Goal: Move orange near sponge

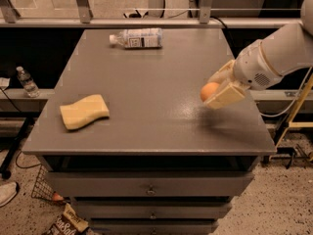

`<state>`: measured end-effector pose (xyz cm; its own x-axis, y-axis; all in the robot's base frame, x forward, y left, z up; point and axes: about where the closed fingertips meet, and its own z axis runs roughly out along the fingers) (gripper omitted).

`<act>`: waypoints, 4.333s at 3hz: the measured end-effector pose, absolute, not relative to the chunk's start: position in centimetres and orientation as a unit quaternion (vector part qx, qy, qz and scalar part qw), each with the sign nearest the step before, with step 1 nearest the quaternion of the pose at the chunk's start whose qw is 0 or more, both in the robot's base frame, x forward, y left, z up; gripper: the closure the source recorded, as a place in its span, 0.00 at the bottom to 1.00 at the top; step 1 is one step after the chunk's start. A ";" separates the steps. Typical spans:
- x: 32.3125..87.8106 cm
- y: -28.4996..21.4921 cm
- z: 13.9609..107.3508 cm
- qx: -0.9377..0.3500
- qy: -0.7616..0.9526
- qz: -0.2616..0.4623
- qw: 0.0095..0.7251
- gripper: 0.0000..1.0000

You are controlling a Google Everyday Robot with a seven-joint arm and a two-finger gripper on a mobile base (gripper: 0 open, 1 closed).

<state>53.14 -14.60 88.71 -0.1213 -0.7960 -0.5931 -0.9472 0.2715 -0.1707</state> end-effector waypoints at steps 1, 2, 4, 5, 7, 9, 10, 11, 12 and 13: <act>53.2 -10.3 87.9 -0.627 0.708 0.143 0.294 1.00; 53.2 -3.3 86.4 -0.685 0.654 0.167 0.273 1.00; 51.6 5.9 85.5 -0.748 0.568 0.220 0.265 1.00; 51.1 7.8 85.3 -0.758 0.549 0.237 0.262 1.00; 50.8 9.4 83.9 -0.759 0.541 0.262 0.252 1.00; 50.9 9.7 83.1 -0.757 0.544 0.268 0.244 0.76; 50.8 9.8 83.1 -0.758 0.542 0.269 0.243 0.53; 50.7 10.0 83.0 -0.759 0.541 0.269 0.242 0.29; 50.6 10.1 83.0 -0.760 0.540 0.270 0.242 0.06; 50.5 10.2 82.9 -0.760 0.539 0.270 0.241 0.00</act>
Offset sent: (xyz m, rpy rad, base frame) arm 0.0040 0.1948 -0.0427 -0.0168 0.0341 0.4808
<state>50.54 10.21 82.94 0.2718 -0.6900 -0.6709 -0.9504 -0.3018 -0.0747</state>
